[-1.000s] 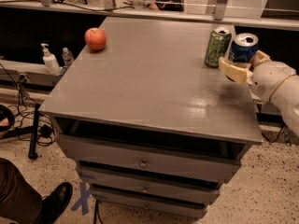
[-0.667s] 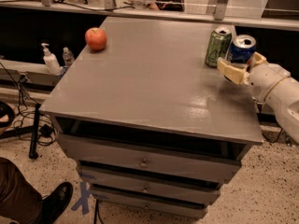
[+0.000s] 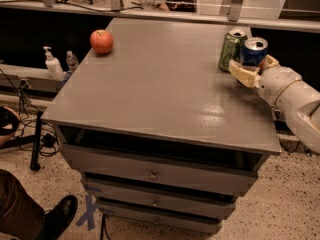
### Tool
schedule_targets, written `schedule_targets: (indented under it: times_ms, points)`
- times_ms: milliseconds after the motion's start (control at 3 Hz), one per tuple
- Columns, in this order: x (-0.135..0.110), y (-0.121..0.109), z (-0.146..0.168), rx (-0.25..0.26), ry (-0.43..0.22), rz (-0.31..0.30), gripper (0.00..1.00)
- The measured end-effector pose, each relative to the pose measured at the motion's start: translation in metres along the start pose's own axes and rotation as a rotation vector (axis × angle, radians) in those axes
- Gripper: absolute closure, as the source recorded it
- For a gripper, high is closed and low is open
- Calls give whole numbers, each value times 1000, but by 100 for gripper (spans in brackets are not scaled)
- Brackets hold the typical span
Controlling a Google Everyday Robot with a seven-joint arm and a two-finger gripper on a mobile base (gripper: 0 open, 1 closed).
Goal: Move pepsi can near green can
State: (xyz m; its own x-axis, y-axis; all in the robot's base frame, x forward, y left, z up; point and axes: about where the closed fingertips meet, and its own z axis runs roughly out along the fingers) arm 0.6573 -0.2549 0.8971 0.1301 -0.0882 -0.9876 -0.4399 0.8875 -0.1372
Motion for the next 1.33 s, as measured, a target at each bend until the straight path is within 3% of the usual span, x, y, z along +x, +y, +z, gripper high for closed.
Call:
schedule_targets:
  times_ms: [333,667,1333]
  points:
    - [5,-6,4,39,37,21,83]
    - [12,-8,6,68,67,51,59]
    - [22,-9,15,86,94,90,13]
